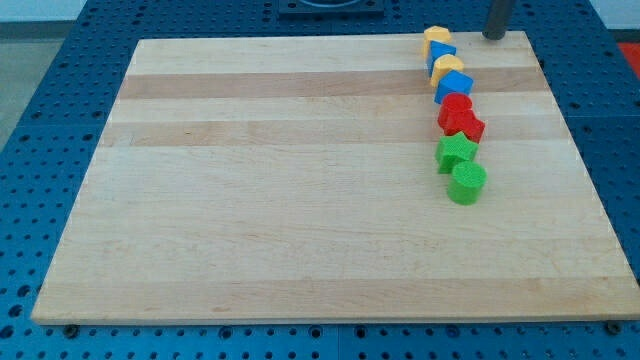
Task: Move your arm towards blue triangle
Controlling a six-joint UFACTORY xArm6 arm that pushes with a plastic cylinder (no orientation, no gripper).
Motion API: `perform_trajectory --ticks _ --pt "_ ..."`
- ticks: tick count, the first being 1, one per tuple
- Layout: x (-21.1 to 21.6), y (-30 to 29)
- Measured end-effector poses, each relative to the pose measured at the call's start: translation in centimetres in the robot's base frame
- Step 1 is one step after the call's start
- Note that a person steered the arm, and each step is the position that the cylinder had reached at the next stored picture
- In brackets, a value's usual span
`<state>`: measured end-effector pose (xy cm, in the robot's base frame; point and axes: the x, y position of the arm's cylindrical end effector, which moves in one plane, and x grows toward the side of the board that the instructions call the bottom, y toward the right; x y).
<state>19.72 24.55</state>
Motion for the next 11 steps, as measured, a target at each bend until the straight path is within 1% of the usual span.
perform_trajectory --ticks 1,2,3,4,5,6,7,8,10,11 --pt "0.1 0.0" --pt "4.1 7.1" --pt "8.6 7.3" --pt "14.8 10.0" --pt "24.9 9.2" --pt "33.3 0.0" --pt "37.8 -13.1" --pt "34.8 -17.4" --pt "28.8 -16.6" --pt "28.2 -8.9"
